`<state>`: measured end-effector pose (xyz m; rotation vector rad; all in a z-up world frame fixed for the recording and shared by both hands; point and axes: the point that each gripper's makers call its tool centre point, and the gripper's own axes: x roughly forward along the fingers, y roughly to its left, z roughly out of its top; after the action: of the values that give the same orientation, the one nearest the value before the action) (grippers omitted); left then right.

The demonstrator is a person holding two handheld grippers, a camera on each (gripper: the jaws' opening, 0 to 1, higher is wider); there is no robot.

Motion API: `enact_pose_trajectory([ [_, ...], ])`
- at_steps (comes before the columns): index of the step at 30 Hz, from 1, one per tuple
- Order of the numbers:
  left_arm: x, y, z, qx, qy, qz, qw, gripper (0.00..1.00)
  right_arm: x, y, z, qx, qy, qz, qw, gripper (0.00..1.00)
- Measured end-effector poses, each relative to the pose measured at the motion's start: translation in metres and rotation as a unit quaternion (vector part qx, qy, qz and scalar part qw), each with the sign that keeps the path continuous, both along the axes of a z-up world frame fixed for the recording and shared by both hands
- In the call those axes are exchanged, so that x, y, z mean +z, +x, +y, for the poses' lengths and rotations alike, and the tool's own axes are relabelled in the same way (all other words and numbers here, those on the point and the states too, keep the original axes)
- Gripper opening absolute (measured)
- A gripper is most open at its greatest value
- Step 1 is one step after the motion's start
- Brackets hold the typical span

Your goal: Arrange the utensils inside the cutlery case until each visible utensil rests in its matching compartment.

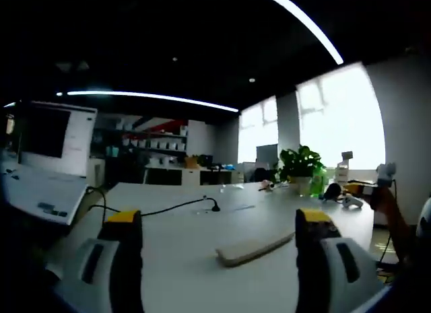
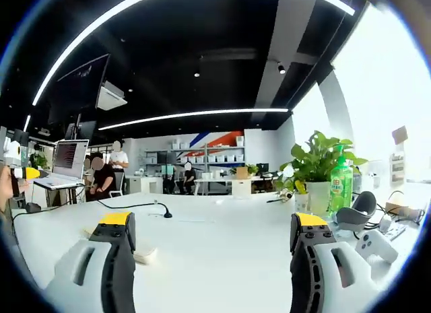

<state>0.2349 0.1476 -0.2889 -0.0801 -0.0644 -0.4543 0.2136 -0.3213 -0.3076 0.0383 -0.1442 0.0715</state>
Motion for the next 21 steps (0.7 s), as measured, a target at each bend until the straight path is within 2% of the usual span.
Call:
enact_pose_trajectory([
  [2, 0.002, -0.006, 0.009, 0.024, -0.008, 0.004, 0.9997, 1.0, -0.001, -0.01, -0.001, -0.004, 0.007, 0.008, 0.9999, 1.0],
  [3, 0.004, -0.01, 0.015, 0.04, -0.018, -0.004, 0.999, 1.0, -0.001, -0.013, -0.005, -0.012, 0.006, 0.015, 0.9998, 1.0],
  [4, 0.007, -0.016, 0.021, 0.06, -0.031, -0.032, 0.9972, 1.0, 0.0, -0.016, -0.009, -0.023, 0.004, 0.019, 0.9995, 1.0],
  [5, -0.001, -0.023, 0.032, 0.093, -0.032, -0.041, 0.9943, 1.0, 0.003, -0.019, -0.012, -0.03, 0.003, 0.02, 0.9993, 1.0],
  [6, -0.015, -0.027, 0.038, 0.112, -0.032, -0.016, 0.9931, 1.0, 0.009, -0.025, -0.017, -0.042, 0.0, 0.014, 0.999, 1.0],
  [7, -0.024, -0.03, 0.043, 0.116, -0.016, -0.005, 0.9932, 1.0, 0.011, -0.03, -0.024, -0.049, -0.004, 0.008, 0.9987, 1.0],
  [8, -0.026, -0.03, 0.051, 0.13, -0.011, -0.003, 0.9915, 1.0, 0.014, -0.034, -0.031, -0.066, -0.002, 0.005, 0.9978, 1.0],
  [10, -0.026, -0.028, 0.065, 0.158, -0.022, 0.008, 0.9871, 1.0, 0.017, -0.039, -0.037, -0.077, -0.011, 0.005, 0.9969, 1.0],
  [13, -0.011, -0.029, 0.066, 0.158, -0.028, -0.01, 0.987, 1.0, 0.021, -0.043, -0.04, -0.082, -0.011, 0.004, 0.9965, 1.0],
  [17, 0.002, -0.028, 0.057, 0.142, -0.036, -0.016, 0.989, 1.0, 0.022, -0.042, -0.036, -0.076, -0.012, 0.003, 0.997, 1.0],
  [21, 0.002, -0.028, 0.054, 0.151, -0.004, -0.007, 0.9885, 1.0, 0.023, -0.042, -0.035, -0.072, -0.005, 0.002, 0.9974, 1.0],
])
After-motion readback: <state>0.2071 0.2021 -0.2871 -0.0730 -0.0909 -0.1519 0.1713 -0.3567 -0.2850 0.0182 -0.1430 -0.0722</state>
